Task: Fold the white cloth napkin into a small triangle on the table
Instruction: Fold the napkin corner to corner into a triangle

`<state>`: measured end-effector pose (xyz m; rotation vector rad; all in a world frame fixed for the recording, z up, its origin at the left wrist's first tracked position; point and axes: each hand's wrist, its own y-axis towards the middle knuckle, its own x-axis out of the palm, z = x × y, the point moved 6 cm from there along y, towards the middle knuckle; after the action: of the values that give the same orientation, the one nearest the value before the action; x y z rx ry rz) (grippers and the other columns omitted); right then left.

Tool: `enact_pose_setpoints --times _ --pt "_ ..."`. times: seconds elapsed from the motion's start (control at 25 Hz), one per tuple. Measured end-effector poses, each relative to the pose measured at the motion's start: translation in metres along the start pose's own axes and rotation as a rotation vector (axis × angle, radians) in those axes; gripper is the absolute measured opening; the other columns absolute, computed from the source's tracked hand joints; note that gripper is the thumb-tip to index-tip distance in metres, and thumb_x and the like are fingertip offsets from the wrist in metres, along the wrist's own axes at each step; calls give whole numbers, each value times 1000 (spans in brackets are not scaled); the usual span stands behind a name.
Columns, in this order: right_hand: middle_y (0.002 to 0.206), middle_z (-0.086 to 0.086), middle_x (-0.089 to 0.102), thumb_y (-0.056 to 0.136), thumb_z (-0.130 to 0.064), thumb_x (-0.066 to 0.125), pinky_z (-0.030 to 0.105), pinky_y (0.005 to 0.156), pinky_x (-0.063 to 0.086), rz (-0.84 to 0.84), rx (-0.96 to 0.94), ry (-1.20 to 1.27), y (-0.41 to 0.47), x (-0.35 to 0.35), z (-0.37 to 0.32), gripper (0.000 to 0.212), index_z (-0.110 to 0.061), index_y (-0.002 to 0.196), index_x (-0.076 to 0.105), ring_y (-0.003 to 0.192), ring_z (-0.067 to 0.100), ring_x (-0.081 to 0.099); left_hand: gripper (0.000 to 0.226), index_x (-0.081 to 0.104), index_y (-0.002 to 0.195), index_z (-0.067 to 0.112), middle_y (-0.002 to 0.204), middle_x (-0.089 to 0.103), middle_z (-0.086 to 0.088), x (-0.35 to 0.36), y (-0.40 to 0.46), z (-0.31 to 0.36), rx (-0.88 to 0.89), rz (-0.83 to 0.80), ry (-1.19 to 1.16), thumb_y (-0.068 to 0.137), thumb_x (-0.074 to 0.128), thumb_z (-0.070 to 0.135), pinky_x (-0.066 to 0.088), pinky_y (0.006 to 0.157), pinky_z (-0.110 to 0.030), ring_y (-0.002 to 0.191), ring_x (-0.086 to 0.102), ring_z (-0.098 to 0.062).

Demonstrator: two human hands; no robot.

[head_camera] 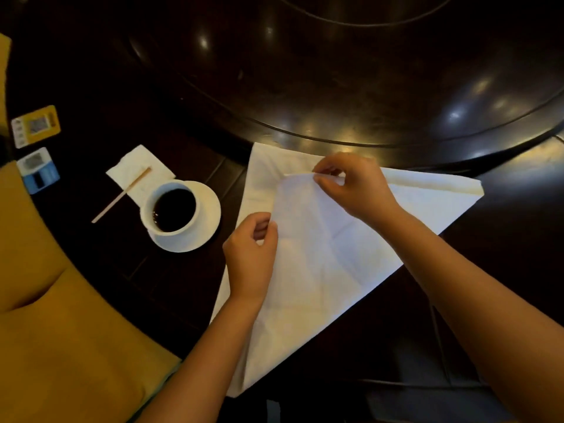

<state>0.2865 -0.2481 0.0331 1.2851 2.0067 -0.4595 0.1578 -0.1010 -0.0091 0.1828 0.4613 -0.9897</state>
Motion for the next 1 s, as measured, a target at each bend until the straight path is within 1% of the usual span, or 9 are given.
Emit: enact_pose_setpoints --times 0.12,0.28,0.44,0.56,0.68,0.76,0.84,0.92,1.0 --pt "96 9 70 87 -17 61 20 70 43 21 -56 -87 33 19 -11 16 -9 97 70 79 13 56 11 64 94 20 84 61 11 -2 20 -8 -26 63 22 88 60 11 42 68 0 76 58 4" --pt "94 10 71 87 -18 61 39 83 50 63 -95 -132 55 41 -9 15 -9 95 70 82 23 62 15 66 102 9 89 61 6 -1 44 -22 -63 118 50 90 58 12 42 67 2 74 57 -4" --pt "89 10 71 88 -20 59 29 83 36 94 -135 -260 66 54 -3 15 -9 91 69 79 24 62 16 66 103 9 91 61 4 5 57 -31 -72 134 79 91 57 13 40 66 0 80 57 -8" --pt "91 13 69 85 -21 61 32 80 37 173 -199 -338 62 51 -7 17 -8 94 68 82 29 62 17 65 105 8 99 67 -5 10 66 -33 -77 125 96 92 56 13 47 76 -15 83 57 -10" --pt "105 15 65 86 -23 60 39 85 44 279 -282 -353 22 37 -6 26 -8 107 64 98 31 57 21 63 111 9 108 66 -8 14 69 -28 -20 97 100 92 56 16 53 85 -32 90 58 -13" --pt "120 16 60 90 -26 54 43 92 40 171 -351 -391 -20 40 10 33 -9 118 59 113 32 50 32 55 123 9 123 58 -11 15 67 -26 54 103 132 92 55 17 47 95 -34 108 55 -21" --pt "144 14 40 94 -40 39 47 107 25 -79 -302 -487 -59 51 38 48 -17 136 43 135 30 30 45 42 136 8 142 42 -14 18 60 -23 186 122 294 93 49 19 31 107 -38 132 36 -27" --pt "157 7 10 94 -54 21 47 114 1 -293 -150 -574 -88 60 69 61 -28 148 13 144 24 -1 52 29 143 11 151 29 -14 36 41 -18 335 8 508 94 36 27 16 113 -45 141 18 -27" --pt "158 2 -5 92 -60 13 44 114 -10 -333 -40 -627 -105 63 85 64 -33 147 -4 142 20 -15 58 20 146 15 154 23 -12 62 11 -21 441 -186 710 93 25 39 10 111 -51 142 15 -27"
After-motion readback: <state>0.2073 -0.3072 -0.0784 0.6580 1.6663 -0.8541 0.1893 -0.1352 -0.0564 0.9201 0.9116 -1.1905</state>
